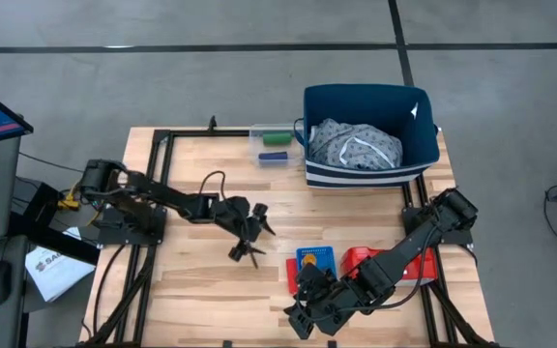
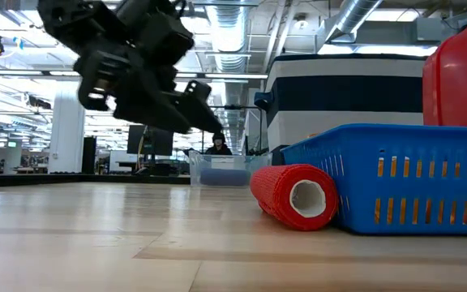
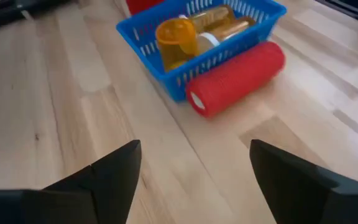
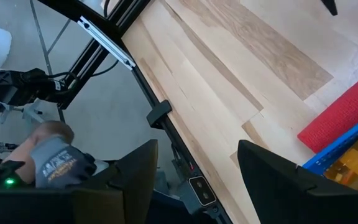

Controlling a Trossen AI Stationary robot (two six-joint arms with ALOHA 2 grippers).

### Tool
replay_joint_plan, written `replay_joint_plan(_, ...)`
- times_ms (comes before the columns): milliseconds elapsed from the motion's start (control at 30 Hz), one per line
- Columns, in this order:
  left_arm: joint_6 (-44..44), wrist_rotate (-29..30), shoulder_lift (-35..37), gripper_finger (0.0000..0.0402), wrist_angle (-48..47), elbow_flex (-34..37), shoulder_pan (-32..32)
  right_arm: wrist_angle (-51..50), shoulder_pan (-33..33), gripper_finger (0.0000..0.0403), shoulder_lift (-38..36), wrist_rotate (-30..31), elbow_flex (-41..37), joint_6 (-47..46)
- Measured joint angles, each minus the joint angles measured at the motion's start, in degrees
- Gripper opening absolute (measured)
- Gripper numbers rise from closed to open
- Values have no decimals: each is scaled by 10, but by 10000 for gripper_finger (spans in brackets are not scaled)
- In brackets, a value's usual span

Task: Pick & Place Medicine items
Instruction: Put the red bandage into the transparent bin

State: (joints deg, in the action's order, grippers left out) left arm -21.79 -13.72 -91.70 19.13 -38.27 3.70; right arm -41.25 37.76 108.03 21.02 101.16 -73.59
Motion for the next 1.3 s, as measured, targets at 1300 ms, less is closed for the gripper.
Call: replay_joint_plan(1300,45,-232,-258,217,107,-135,-23,-7,12,219,0,15,0,11)
